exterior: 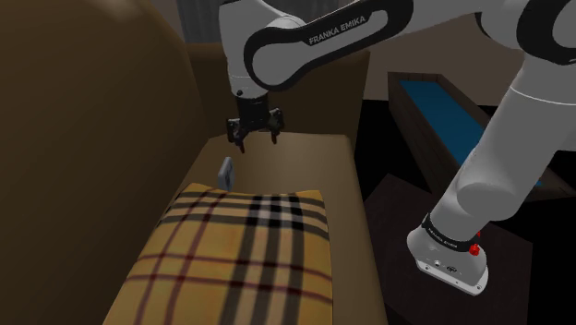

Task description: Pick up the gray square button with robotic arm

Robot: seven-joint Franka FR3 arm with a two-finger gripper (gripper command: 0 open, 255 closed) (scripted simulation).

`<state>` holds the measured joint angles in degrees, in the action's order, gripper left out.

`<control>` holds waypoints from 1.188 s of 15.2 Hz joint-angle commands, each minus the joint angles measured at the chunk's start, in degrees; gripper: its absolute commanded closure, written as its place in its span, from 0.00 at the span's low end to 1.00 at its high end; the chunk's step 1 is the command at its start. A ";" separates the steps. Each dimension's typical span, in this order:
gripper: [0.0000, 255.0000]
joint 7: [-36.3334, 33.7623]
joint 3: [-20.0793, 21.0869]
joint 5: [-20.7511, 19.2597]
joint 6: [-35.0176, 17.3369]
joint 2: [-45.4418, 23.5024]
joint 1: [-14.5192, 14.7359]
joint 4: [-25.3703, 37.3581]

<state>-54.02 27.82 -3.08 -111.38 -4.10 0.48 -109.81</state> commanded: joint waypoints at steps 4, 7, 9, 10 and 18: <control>0.00 -8.47 0.10 -5.26 -0.22 -12.48 3.13 11.73; 0.00 -11.52 -0.65 -7.29 0.60 -18.12 5.26 18.15; 0.00 -11.68 -0.79 -7.52 -0.76 -18.51 5.30 17.14; 0.00 -11.76 -0.85 -7.64 -1.43 -18.73 5.31 16.66; 1.00 -12.21 -1.15 -8.29 -4.44 -19.80 5.41 14.61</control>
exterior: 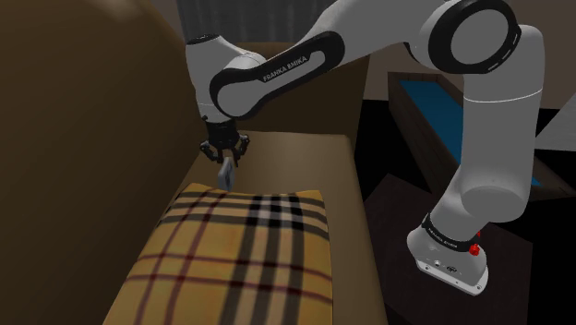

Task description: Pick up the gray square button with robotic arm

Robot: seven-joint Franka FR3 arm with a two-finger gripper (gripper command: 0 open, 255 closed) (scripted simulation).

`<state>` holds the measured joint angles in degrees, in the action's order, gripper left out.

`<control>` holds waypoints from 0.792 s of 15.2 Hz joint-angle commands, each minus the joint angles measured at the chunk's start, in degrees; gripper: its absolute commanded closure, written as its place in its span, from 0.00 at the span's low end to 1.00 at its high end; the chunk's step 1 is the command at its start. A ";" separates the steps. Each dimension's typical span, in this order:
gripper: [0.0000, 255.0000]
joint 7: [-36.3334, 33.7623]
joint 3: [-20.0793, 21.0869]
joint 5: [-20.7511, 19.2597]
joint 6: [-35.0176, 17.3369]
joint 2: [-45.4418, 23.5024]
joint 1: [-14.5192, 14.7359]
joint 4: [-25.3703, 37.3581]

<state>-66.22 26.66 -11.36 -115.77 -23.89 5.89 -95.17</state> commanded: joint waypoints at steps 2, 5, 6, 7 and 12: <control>1.00 -0.02 0.00 -0.02 -0.06 -0.02 0.01 -0.03; 1.00 -0.02 0.00 -0.01 -0.06 -0.02 0.01 -0.03; 1.00 -0.02 0.00 -0.01 -0.06 -0.02 0.01 -0.03; 1.00 -0.02 0.00 -0.01 -0.06 -0.02 0.01 -0.03; 1.00 0.39 0.26 0.56 2.57 0.93 -0.09 1.75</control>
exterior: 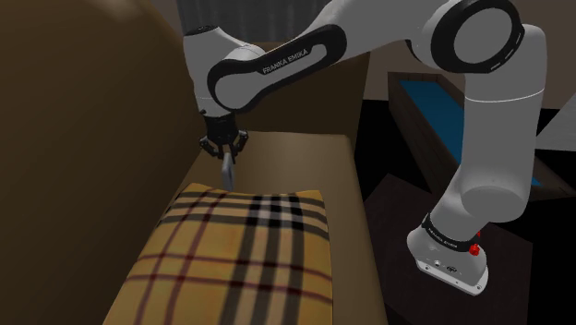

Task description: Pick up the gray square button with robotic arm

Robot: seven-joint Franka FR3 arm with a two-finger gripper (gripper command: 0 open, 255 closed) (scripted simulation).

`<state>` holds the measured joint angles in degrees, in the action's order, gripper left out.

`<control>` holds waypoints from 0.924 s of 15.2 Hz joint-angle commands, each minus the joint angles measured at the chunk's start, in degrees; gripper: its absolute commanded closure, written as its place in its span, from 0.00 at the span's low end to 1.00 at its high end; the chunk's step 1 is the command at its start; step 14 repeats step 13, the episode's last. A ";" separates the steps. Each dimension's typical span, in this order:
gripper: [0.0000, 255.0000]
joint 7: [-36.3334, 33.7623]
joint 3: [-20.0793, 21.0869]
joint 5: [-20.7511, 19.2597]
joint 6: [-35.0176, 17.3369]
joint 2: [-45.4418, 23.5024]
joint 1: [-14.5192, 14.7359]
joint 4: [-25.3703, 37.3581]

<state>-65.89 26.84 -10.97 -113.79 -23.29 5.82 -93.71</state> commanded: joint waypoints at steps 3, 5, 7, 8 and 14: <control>1.00 0.31 0.27 0.55 2.61 0.96 -0.05 1.75; 1.00 0.46 0.38 0.78 3.99 1.33 -0.05 2.80; 1.00 0.60 0.48 0.98 5.38 1.65 -0.02 3.92; 1.00 0.66 0.52 1.07 6.08 1.79 -0.01 4.50; 1.00 0.84 0.65 1.30 8.35 2.14 0.08 6.46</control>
